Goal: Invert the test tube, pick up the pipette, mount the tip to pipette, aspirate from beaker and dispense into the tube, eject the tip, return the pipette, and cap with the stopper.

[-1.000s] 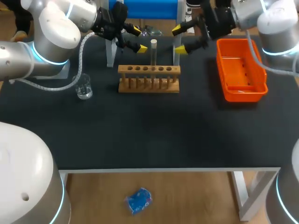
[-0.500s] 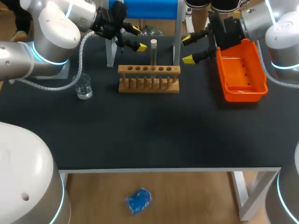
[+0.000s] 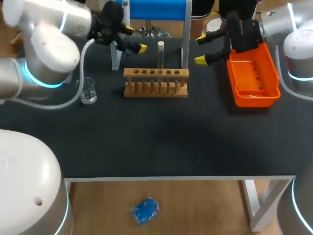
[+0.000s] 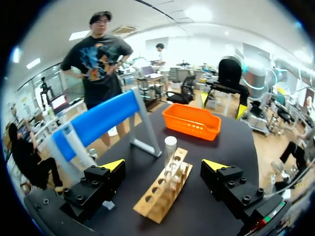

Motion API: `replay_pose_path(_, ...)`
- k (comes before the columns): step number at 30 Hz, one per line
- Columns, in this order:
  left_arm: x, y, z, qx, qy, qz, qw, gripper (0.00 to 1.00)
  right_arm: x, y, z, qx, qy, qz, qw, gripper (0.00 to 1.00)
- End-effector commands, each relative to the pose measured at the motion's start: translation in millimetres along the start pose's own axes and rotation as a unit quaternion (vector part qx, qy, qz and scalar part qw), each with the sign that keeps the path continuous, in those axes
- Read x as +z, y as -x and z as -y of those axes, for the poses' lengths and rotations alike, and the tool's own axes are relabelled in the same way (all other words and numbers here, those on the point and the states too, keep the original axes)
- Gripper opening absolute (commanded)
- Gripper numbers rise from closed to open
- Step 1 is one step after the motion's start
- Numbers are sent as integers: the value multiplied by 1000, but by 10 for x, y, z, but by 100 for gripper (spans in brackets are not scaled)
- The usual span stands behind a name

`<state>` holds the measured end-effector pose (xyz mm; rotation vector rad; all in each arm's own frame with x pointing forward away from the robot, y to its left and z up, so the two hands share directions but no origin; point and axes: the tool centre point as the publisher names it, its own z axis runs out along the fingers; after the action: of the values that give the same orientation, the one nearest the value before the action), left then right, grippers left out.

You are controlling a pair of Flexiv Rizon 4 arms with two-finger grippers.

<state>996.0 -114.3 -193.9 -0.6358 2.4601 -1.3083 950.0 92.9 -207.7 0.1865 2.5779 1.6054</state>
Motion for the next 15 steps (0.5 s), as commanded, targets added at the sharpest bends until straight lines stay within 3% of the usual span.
replay_pose_path(1,-379,-151,-104,-13,-4,56,998,100,-145,-132,81,6,21,26,999,100)
replay_pose_path(15,-808,-165,-270,-53,1,130,990,100,-543,-280,229,34,38,89,995,100)
